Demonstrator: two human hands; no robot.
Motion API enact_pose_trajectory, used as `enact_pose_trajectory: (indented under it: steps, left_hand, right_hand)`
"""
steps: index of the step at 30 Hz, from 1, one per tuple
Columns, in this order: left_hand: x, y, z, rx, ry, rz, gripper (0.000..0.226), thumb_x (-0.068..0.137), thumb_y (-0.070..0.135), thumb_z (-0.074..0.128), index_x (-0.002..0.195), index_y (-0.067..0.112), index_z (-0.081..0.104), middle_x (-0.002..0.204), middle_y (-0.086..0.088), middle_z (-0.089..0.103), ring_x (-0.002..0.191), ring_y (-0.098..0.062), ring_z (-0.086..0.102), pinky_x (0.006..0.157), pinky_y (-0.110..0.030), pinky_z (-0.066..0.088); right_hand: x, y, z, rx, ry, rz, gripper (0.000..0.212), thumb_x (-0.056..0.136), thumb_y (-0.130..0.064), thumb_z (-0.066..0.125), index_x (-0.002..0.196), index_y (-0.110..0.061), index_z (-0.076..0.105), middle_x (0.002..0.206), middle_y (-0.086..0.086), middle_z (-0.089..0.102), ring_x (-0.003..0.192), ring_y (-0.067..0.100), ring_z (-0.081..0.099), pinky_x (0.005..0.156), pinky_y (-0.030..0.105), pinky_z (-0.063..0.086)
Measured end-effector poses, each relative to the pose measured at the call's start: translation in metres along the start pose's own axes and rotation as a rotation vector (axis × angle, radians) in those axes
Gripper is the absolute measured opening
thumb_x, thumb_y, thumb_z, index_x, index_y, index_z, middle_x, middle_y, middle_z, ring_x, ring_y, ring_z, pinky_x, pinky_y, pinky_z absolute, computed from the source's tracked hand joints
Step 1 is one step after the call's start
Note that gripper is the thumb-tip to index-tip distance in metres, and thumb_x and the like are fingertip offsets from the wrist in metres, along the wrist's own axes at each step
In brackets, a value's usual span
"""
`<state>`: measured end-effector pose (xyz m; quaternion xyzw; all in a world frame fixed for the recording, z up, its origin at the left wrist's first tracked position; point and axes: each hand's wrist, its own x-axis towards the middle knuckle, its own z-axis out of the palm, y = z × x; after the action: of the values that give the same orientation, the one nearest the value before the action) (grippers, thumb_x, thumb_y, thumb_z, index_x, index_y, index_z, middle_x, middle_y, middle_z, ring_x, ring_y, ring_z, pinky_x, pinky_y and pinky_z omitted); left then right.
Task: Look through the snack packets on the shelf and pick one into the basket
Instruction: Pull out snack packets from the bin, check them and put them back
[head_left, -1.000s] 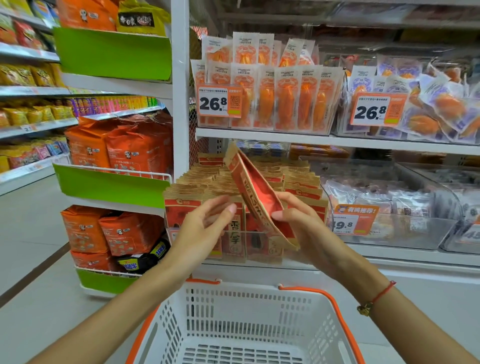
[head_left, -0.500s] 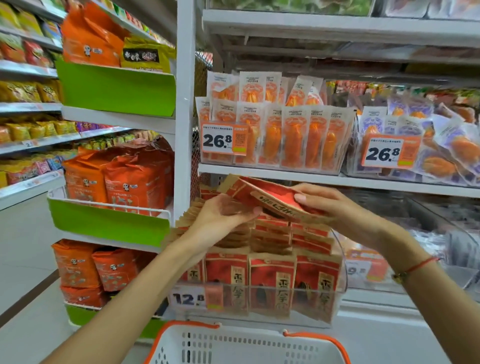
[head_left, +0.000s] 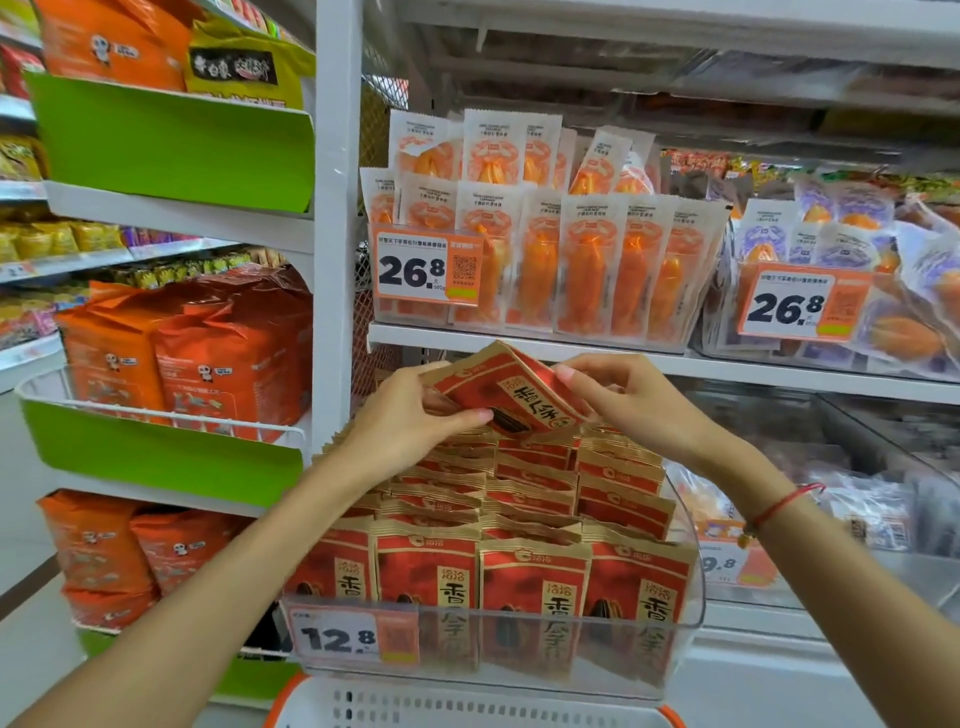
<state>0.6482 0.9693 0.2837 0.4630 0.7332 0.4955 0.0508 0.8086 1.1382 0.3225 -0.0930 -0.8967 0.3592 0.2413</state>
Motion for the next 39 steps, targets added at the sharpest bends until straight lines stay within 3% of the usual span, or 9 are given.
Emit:
enact_pose_trajectory:
  steps: [5,10,15,20,26,28,32,36,39]
  left_hand:
    - [0.006,0.010,0.001,0.413,-0.043,0.041,0.027,0.080,0.051,0.072,0.102,0.035,0.066,0.078,0.024,0.067,0.087,0.000,0.065,0.075,-0.028,0.049]
    - [0.013,0.028,0.001,0.588,-0.025,0.089,0.031,0.080,0.054,0.071,0.086,0.025,0.062,0.096,0.012,0.073,0.083,-0.005,0.060,0.070,-0.029,0.044]
    - [0.020,0.033,0.012,0.702,-0.111,0.076,0.038,0.081,0.052,0.071,0.107,0.026,0.066,0.095,0.011,0.073,0.093,-0.012,0.066,0.072,-0.029,0.045]
    - [0.022,0.025,0.029,0.634,-0.237,0.000,0.031,0.086,0.052,0.065,0.111,0.032,0.066,0.099,0.009,0.073,0.098,-0.014,0.066,0.075,-0.029,0.046]
    - [0.020,0.030,0.021,0.582,-0.038,0.140,0.023,0.090,0.046,0.064,0.111,0.037,0.067,0.092,0.018,0.062,0.100,-0.009,0.062,0.076,-0.025,0.043]
    - [0.019,0.031,0.022,0.642,-0.047,0.173,0.017,0.091,0.043,0.063,0.105,0.036,0.070,0.098,0.015,0.068,0.103,-0.011,0.062,0.077,-0.027,0.043]
    - [0.018,0.027,0.026,0.752,-0.050,0.212,0.019,0.092,0.042,0.061,0.106,0.035,0.072,0.109,0.008,0.072,0.108,-0.015,0.062,0.082,-0.029,0.045]
    - [0.019,0.021,0.036,0.867,-0.144,0.199,0.018,0.092,0.038,0.062,0.105,0.033,0.074,0.109,0.010,0.072,0.107,-0.014,0.063,0.082,-0.031,0.047]
    - [0.024,0.020,0.037,0.822,-0.199,0.108,0.017,0.092,0.038,0.063,0.103,0.033,0.075,0.105,0.011,0.072,0.102,-0.012,0.063,0.075,-0.028,0.043]
  right_hand:
    - [-0.001,-0.001,0.003,0.022,-0.008,0.029,0.050,0.097,-0.051,0.035,0.107,-0.018,0.073,0.100,-0.003,0.074,0.093,0.010,0.067,0.084,0.024,0.051]
    - [-0.010,-0.012,-0.002,0.053,-0.004,-0.034,0.054,0.085,-0.064,0.040,0.107,-0.027,0.071,0.101,-0.013,0.073,0.096,0.000,0.066,0.089,0.023,0.048]
    - [-0.007,-0.002,-0.004,-0.154,0.052,-0.099,0.035,0.083,-0.049,0.068,0.109,-0.026,0.071,0.099,-0.011,0.073,0.089,0.003,0.068,0.084,0.030,0.056]
    - [0.004,0.022,0.006,-0.509,0.020,-0.083,0.014,0.088,-0.035,0.069,0.100,-0.029,0.074,0.091,-0.008,0.074,0.085,0.015,0.067,0.077,0.044,0.055]
    - [0.010,0.029,0.016,-0.653,-0.150,-0.036,0.021,0.088,-0.039,0.067,0.107,-0.032,0.073,0.099,-0.006,0.074,0.093,0.017,0.067,0.080,0.040,0.054]
    - [0.011,0.028,0.015,-0.681,-0.172,-0.015,0.023,0.085,-0.038,0.071,0.107,-0.032,0.074,0.104,-0.009,0.073,0.095,0.013,0.067,0.083,0.039,0.055]
    - [0.010,0.024,0.006,-0.651,-0.116,0.020,0.010,0.080,-0.036,0.076,0.087,-0.030,0.078,0.083,-0.012,0.074,0.081,0.008,0.068,0.078,0.032,0.055]
    - [0.015,0.022,0.021,-0.827,-0.223,-0.005,0.009,0.083,-0.033,0.074,0.090,-0.029,0.078,0.093,-0.010,0.074,0.092,0.014,0.067,0.079,0.024,0.044]
    - [0.023,0.021,0.024,-0.865,-0.271,0.048,0.011,0.083,-0.032,0.074,0.092,-0.028,0.077,0.098,-0.010,0.074,0.096,0.014,0.066,0.078,0.027,0.048]
